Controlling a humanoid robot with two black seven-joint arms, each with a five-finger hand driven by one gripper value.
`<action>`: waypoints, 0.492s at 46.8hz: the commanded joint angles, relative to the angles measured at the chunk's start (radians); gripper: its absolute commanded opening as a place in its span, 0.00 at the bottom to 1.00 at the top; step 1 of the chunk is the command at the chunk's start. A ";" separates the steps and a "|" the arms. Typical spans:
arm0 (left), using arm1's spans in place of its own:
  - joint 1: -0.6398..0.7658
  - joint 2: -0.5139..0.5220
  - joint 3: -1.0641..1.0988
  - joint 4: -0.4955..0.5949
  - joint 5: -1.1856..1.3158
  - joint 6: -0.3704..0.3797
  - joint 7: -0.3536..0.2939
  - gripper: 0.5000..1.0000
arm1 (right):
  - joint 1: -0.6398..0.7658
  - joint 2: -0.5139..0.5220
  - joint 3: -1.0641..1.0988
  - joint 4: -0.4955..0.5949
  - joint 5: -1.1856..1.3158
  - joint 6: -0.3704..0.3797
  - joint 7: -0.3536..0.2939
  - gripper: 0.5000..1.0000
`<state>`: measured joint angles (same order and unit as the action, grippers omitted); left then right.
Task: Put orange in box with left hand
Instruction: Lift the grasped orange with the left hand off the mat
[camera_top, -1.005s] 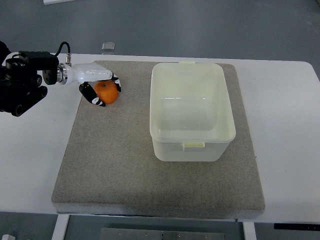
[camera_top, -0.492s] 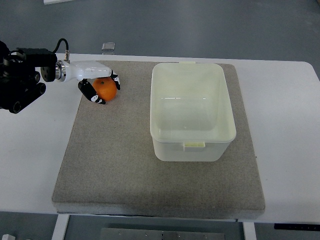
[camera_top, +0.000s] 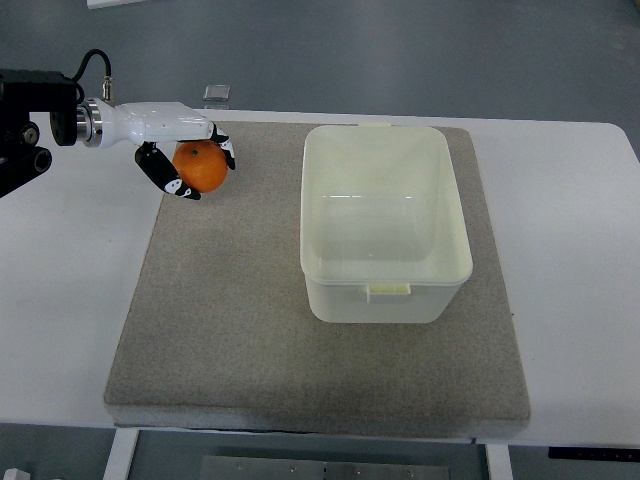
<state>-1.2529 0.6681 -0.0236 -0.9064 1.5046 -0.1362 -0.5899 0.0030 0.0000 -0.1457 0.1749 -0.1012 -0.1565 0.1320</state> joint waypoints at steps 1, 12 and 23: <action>-0.025 0.051 -0.004 -0.072 -0.007 0.000 -0.001 0.00 | 0.000 0.000 0.000 0.000 0.000 0.000 0.001 0.86; -0.115 0.108 -0.006 -0.151 -0.035 0.000 0.001 0.00 | 0.000 0.000 0.000 0.000 0.000 0.000 0.000 0.86; -0.184 0.076 -0.009 -0.160 -0.037 -0.005 -0.001 0.00 | 0.000 0.000 0.000 0.000 0.000 0.000 0.000 0.86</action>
<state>-1.4237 0.7616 -0.0309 -1.0616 1.4694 -0.1422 -0.5900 0.0031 0.0000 -0.1457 0.1749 -0.1012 -0.1565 0.1321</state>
